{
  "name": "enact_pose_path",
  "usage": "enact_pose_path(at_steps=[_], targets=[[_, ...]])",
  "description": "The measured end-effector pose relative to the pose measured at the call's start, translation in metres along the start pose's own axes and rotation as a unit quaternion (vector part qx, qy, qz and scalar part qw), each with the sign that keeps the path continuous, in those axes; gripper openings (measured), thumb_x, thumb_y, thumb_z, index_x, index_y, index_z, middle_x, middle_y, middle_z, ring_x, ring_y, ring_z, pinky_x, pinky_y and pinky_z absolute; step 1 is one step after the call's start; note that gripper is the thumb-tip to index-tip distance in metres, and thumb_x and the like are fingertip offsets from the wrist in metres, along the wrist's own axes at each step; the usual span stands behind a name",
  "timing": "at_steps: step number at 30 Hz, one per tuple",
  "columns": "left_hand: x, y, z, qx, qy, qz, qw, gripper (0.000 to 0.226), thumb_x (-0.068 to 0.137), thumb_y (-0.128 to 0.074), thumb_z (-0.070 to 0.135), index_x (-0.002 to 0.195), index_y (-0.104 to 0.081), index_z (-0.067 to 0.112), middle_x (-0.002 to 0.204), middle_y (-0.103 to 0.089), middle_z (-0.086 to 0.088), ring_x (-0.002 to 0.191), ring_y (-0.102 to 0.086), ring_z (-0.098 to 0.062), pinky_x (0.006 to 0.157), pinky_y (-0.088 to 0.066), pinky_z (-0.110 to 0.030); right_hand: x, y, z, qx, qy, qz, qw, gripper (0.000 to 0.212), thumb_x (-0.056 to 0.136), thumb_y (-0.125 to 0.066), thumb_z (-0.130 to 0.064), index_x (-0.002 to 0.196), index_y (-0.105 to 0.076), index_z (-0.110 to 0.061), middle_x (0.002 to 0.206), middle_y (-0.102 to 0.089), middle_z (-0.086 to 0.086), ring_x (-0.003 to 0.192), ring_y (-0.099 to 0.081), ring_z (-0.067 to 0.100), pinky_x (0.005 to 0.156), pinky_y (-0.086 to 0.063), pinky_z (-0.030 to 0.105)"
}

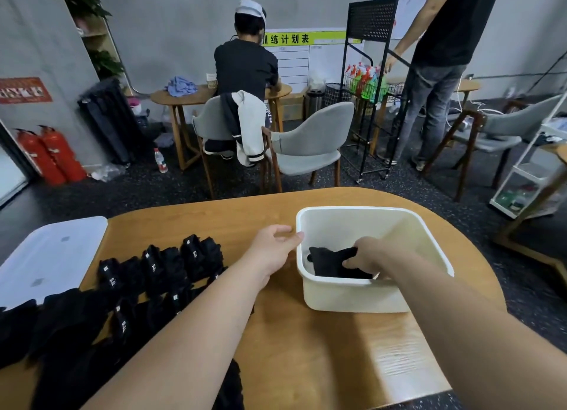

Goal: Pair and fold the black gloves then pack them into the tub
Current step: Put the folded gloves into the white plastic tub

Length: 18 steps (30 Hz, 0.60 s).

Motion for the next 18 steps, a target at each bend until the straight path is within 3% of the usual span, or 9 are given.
enact_pose_path(at_steps=[2, 4, 7, 9, 11, 13, 16, 18], targets=[[0.0, 0.001, 0.0, 0.008, -0.006, -0.002, 1.0, 0.05, 0.098, -0.072, 0.049, 0.144, -0.059, 0.032, 0.141, -0.062, 0.001, 0.111, -0.059, -0.017, 0.101, -0.053, -0.044, -0.006, 0.002, -0.008, -0.076, -0.025, -0.009, 0.997, 0.036, 0.106, -0.057, -0.035, 0.118, -0.063, -0.002, 0.121, -0.068, 0.014, 0.112, -0.068, 0.034, 0.088, -0.052, 0.035], [0.001, 0.001, 0.0, 0.017, -0.014, -0.004, 1.0, 0.049, 0.099, -0.071, 0.048, 0.144, -0.059, 0.031, 0.14, -0.063, 0.002, 0.111, -0.06, -0.017, 0.09, -0.052, -0.036, -0.003, 0.003, -0.009, -0.083, -0.032, 0.001, 0.996, 0.03, 0.106, -0.056, -0.033, 0.11, -0.061, -0.004, 0.114, -0.066, 0.014, 0.102, -0.066, 0.033, 0.083, -0.049, 0.034], [0.001, 0.001, 0.002, 0.022, -0.017, -0.009, 1.0, 0.049, 0.1, -0.07, 0.047, 0.144, -0.058, 0.031, 0.139, -0.063, 0.002, 0.113, -0.06, -0.017, 0.072, -0.049, -0.028, 0.009, -0.005, -0.01, -0.05, -0.015, -0.015, 0.999, 0.037, 0.097, -0.067, -0.039, 0.107, -0.067, -0.004, 0.106, -0.074, 0.013, 0.091, -0.074, 0.033, 0.089, -0.061, 0.038], [0.001, 0.001, 0.002, 0.019, -0.014, -0.01, 1.0, 0.048, 0.1, -0.071, 0.046, 0.144, -0.058, 0.031, 0.137, -0.063, 0.003, 0.114, -0.062, -0.018, 0.082, -0.059, -0.035, 0.014, -0.01, -0.014, -0.046, 0.009, -0.02, 0.999, 0.039, 0.094, -0.069, -0.045, 0.109, -0.07, -0.009, 0.104, -0.075, 0.012, 0.093, -0.075, 0.031, 0.091, -0.062, 0.042], [0.002, 0.002, 0.001, 0.012, -0.011, -0.013, 1.0, 0.048, 0.099, -0.072, 0.046, 0.142, -0.059, 0.031, 0.133, -0.065, 0.003, 0.113, -0.063, -0.018, 0.092, -0.062, -0.043, 0.012, -0.011, -0.019, -0.083, 0.027, -0.017, 0.996, 0.039, 0.097, -0.066, -0.045, 0.113, -0.069, -0.009, 0.103, -0.073, 0.01, 0.092, -0.073, 0.03, 0.078, -0.059, 0.036], [0.002, 0.002, 0.0, 0.008, -0.009, -0.018, 1.0, 0.048, 0.098, -0.073, 0.046, 0.141, -0.059, 0.03, 0.128, -0.066, 0.004, 0.111, -0.064, -0.017, 0.093, -0.062, -0.044, 0.01, -0.009, -0.024, -0.11, 0.051, 0.008, 0.993, 0.038, 0.099, -0.067, -0.043, 0.119, -0.068, -0.01, 0.109, -0.071, 0.01, 0.098, -0.07, 0.03, 0.07, -0.055, 0.034], [0.004, 0.002, -0.001, 0.009, -0.009, -0.02, 1.0, 0.046, 0.098, -0.073, 0.047, 0.139, -0.06, 0.031, 0.122, -0.066, 0.007, 0.107, -0.063, -0.013, 0.091, -0.062, -0.043, 0.011, -0.005, -0.026, -0.079, 0.076, 0.054, 0.992, 0.031, 0.097, -0.073, -0.038, 0.122, -0.069, -0.02, 0.112, -0.067, 0.008, 0.1, -0.068, 0.032, 0.077, -0.064, 0.041], [0.003, 0.003, -0.001, 0.013, -0.011, -0.019, 1.0, 0.046, 0.097, -0.073, 0.047, 0.138, -0.06, 0.031, 0.12, -0.066, 0.007, 0.106, -0.063, -0.012, 0.09, -0.062, -0.041, 0.012, -0.005, -0.026, -0.099, 0.081, 0.073, 0.989, 0.033, 0.095, -0.074, -0.045, 0.119, -0.072, -0.022, 0.107, -0.068, 0.005, 0.097, -0.067, 0.029, 0.076, -0.062, 0.041]])
Point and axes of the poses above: each hand's wrist, its own x-axis towards the middle knuckle, its own y-axis out of the back of the hand, z = x × y, the point moved 4 cm from there along x, towards the middle knuckle
